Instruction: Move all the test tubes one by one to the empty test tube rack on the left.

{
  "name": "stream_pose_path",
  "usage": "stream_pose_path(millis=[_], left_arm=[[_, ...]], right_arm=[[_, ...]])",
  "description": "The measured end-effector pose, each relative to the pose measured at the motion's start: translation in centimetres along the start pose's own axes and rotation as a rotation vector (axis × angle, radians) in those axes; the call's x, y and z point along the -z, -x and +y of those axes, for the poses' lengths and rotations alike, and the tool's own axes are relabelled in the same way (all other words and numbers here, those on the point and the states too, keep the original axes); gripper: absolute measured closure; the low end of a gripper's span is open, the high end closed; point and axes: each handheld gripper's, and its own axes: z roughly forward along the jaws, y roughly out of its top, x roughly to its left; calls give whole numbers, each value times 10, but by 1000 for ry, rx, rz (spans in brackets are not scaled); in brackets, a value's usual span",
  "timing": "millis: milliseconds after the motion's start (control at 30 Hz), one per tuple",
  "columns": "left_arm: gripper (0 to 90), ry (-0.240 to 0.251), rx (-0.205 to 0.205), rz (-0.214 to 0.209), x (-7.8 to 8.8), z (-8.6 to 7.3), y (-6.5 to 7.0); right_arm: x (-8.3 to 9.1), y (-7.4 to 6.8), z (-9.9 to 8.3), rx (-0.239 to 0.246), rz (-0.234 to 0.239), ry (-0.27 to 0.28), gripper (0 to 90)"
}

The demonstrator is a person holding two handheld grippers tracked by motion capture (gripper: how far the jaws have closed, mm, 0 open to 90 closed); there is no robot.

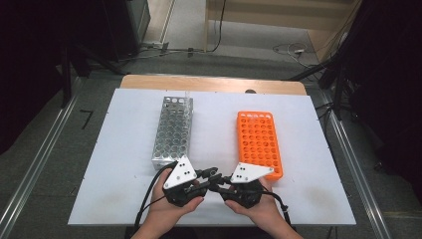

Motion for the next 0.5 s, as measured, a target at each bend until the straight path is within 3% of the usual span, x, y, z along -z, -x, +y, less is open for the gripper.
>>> stream_pose_path(millis=[300, 500], left_arm=[[756, 11, 13, 1, 1, 0, -3], [756, 24, 30, 14, 6, 1, -8]], right_arm=[[1, 1, 0, -2, -2, 5, 721], [4, 3, -1, -2, 11, 8, 588]])
